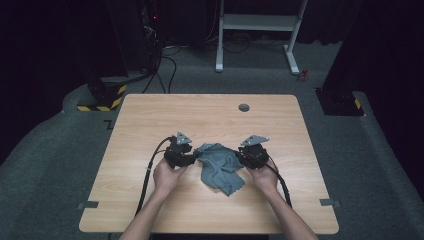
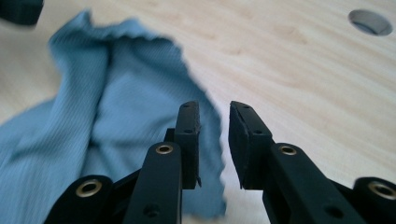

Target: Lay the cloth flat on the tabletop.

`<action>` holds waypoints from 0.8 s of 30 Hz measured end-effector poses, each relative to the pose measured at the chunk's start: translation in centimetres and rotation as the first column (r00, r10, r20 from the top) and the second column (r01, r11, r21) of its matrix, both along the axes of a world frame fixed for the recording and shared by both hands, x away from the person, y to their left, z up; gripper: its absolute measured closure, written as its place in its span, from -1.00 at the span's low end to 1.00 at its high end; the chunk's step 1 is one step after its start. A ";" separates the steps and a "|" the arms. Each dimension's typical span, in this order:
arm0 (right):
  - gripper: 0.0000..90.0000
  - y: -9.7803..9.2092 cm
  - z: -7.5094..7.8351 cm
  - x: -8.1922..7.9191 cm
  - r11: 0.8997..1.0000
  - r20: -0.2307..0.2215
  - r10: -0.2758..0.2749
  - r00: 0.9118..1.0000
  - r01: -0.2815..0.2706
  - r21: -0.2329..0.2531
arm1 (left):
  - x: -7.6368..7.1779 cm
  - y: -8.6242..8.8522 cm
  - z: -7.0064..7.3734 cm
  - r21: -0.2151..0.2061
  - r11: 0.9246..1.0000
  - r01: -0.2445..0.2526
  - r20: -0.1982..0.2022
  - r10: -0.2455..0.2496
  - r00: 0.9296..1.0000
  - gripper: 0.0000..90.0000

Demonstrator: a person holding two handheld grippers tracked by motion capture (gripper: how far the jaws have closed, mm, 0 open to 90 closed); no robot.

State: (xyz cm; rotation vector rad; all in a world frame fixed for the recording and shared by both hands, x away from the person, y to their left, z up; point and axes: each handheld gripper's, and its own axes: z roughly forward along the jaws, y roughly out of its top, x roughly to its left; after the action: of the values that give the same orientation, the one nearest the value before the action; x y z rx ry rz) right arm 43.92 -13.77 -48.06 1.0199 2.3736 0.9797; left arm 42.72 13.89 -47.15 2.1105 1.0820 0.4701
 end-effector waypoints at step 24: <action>1.00 -0.2 -2.8 -0.2 0.997 -0.049 0.005 0.999 -0.009 -0.074 | 2.6 -1.3 -1.2 0.072 0.997 -0.035 -0.044 0.038 0.998 0.97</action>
State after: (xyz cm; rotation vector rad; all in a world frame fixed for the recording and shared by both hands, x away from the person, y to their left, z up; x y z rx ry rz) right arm 43.77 -14.00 -50.83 1.0191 2.4353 0.8720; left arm 45.34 12.62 -48.34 2.1760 1.1464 0.4869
